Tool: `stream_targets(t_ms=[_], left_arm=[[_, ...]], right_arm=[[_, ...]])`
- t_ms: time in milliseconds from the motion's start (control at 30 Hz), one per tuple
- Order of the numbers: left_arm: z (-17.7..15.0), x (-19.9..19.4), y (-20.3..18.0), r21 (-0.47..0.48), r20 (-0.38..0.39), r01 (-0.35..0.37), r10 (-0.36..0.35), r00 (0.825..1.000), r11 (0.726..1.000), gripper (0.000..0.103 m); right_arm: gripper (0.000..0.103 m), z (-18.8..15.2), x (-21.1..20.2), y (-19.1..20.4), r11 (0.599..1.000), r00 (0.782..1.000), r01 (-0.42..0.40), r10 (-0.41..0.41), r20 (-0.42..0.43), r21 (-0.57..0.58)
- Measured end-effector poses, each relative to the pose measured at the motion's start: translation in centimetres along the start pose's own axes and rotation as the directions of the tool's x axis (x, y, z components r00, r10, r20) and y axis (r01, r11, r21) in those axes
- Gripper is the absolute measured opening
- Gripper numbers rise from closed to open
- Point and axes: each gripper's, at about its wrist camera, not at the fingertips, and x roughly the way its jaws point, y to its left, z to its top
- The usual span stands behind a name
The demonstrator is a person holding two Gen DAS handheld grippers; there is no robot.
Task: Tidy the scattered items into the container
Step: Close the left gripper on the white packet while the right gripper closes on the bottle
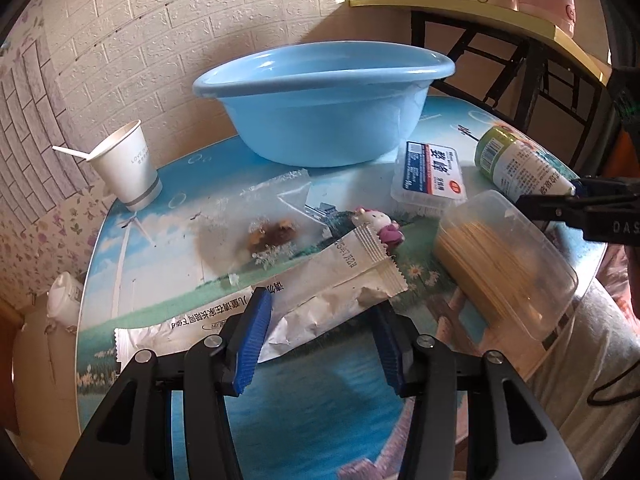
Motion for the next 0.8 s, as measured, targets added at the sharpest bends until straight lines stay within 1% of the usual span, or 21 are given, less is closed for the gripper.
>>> stream_targets(t_ms=[133,233,333,633,800], left_arm=[[0.0,-0.3,-0.3,-0.001,-0.007,0.006,-0.006,1.0,1.0,0.048],[0.2,-0.9,-0.2,-0.027,-0.003,0.027,-0.027,1.0,0.999,0.048],[0.4,-1.1,-0.2,-0.039,-0.007,0.033,-0.033,0.999,0.999,0.048],[0.4,-0.2,-0.6,-0.021,-0.022,0.027,-0.027,0.999,0.999,0.048],[0.5,0.4,-0.6,-0.001,-0.023,0.028,-0.028,0.999,1.0,0.051]], right_arm=[[0.053,-0.2,-0.6,-0.7,1.0,1.0,0.012,-0.012,0.0,0.003],[0.053,-0.3,-1.1,-0.9,1.0,1.0,0.015,-0.015,0.007,-0.004],[0.052,-0.2,-1.3,-0.9,1.0,1.0,0.023,-0.022,0.008,-0.014],[0.052,-0.5,-1.1,-1.1,1.0,1.0,0.029,-0.029,0.001,-0.011],[0.052,-0.5,-0.9,-0.8,0.999,0.999,0.041,-0.041,0.007,-0.013]])
